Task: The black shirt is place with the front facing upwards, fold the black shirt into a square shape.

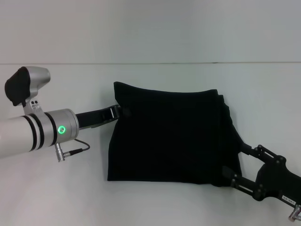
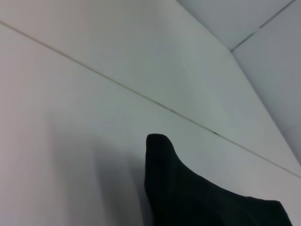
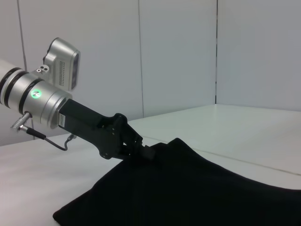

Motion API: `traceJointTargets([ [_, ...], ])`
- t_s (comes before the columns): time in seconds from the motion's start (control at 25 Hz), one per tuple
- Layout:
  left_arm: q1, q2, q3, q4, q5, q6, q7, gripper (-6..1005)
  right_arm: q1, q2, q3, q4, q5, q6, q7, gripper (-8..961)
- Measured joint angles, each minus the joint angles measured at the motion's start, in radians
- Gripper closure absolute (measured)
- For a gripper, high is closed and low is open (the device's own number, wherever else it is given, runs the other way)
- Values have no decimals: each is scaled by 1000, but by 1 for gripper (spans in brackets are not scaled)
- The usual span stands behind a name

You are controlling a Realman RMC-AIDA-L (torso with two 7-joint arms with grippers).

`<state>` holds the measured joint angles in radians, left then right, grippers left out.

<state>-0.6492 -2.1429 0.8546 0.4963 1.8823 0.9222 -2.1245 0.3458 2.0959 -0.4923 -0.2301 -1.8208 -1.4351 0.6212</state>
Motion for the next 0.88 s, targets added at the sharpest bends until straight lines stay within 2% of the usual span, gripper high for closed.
traceJointTargets([
  [0.24, 15, 6, -2, 15, -1, 19, 44, 967, 9, 1, -2, 2, 0, 10, -1, 130],
  [0.36, 42, 7, -7, 63, -1, 41, 76, 870, 12, 1, -1, 3, 0, 14, -3, 130],
  [0.48, 79, 9, -39, 131, -7, 141, 171, 773, 19, 2, 0, 4, 2, 16, -3, 130],
  [0.68, 156, 6, -114, 225, -21, 430, 500, 575, 44, 2, -4, 14, 3, 17, -3, 130],
  [0.72, 182, 1, -124, 242, -21, 485, 576, 507, 47, 2, -6, 15, 3, 17, -3, 130],
  [0.8, 216, -4, -130, 256, -21, 542, 669, 372, 54, 3, -8, 22, 2, 16, -5, 130],
  [0.88, 255, -9, -130, 260, -22, 607, 780, 296, 60, 3, -9, 33, 0, 16, -9, 130],
])
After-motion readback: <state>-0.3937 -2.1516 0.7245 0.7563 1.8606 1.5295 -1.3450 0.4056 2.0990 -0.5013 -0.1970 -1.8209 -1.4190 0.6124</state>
